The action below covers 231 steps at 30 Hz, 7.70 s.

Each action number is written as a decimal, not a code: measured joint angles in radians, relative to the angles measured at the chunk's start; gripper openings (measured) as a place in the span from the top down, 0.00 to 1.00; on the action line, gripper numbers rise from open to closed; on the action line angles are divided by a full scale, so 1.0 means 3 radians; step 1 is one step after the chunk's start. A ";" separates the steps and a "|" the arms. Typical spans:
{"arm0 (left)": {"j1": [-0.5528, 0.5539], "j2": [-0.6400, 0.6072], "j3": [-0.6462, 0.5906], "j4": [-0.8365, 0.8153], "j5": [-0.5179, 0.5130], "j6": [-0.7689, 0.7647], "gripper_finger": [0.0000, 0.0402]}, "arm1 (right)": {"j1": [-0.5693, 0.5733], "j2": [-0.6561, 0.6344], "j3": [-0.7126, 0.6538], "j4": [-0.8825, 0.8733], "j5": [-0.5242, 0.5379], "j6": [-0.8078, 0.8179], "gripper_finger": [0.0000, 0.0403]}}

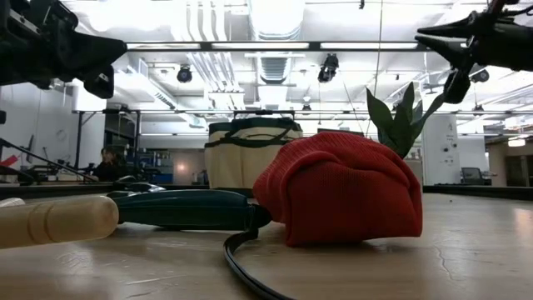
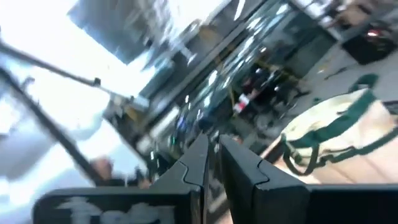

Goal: Pick & Place Garden tools in Gardening bag
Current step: Put the red gloves into the bag, then put the top pruner into the left bag pocket

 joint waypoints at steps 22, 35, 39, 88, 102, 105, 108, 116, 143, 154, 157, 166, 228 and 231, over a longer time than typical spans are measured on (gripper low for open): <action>-0.0001 0.0000 -0.0001 -0.0017 0.0001 0.0000 0.92 | 0.0144 0.1605 0.0709 -0.0591 -0.0754 0.1426 0.92; 0.0000 0.0000 0.0000 -0.0015 0.0001 0.0000 0.92 | 0.0336 0.3350 0.1951 -0.1160 -0.1414 0.1581 0.92; 0.0000 0.0000 0.0000 -0.0014 0.0001 0.0000 0.92 | 0.0415 0.3890 0.2436 -0.1756 -0.1824 0.1428 0.89; 0.0000 0.0015 -0.0001 -0.0067 0.0001 0.0000 0.92 | 0.0860 0.6504 0.4534 -0.3092 -0.2178 0.0391 0.55; -0.0001 0.0015 -0.0001 -0.0058 0.0001 0.0000 0.92 | 0.0800 0.6499 0.4532 -0.3094 -0.2069 0.0008 0.85; -0.0001 0.0015 0.0000 -0.0058 0.0001 0.0000 0.92 | 0.0788 0.6498 0.4532 -0.3096 -0.2069 -0.0005 0.91; -0.0001 0.0016 -0.0001 -0.0058 0.0001 0.0000 0.92 | 0.0771 0.6491 0.4532 -0.3101 -0.2070 -0.0008 0.96; 0.0000 0.0015 -0.0001 -0.0059 0.0001 0.0000 0.92 | 0.0653 0.6383 0.4526 -0.3140 -0.2071 -0.0019 0.97; 0.0000 0.0015 -0.0001 -0.0060 0.0001 0.0000 0.92 | -0.0647 0.5368 0.4532 -0.2609 -0.0931 -0.0436 0.97; -0.0001 0.0015 -0.0001 -0.0064 0.0001 0.0000 0.92 | -0.1042 0.5412 0.4534 -0.2135 -0.0556 -0.0849 0.97; 0.0000 0.0015 -0.0001 -0.0065 0.0001 0.0000 0.92 | -0.1095 0.5458 0.4534 -0.2152 -0.0432 -0.0916 0.97; 0.0000 0.0015 -0.0001 -0.0065 0.0000 0.0000 0.92 | -0.1166 0.5603 0.4534 -0.2154 -0.0427 -0.0935 0.97; -0.0001 0.0016 -0.0001 -0.0064 0.0001 0.0000 0.92 | -0.1162 0.5622 0.4534 -0.2132 -0.0524 -0.0707 0.64; -0.0001 0.0015 -0.0001 -0.0064 0.0001 0.0000 0.92 | -0.1156 0.5620 0.4534 -0.2132 -0.0524 -0.0698 0.61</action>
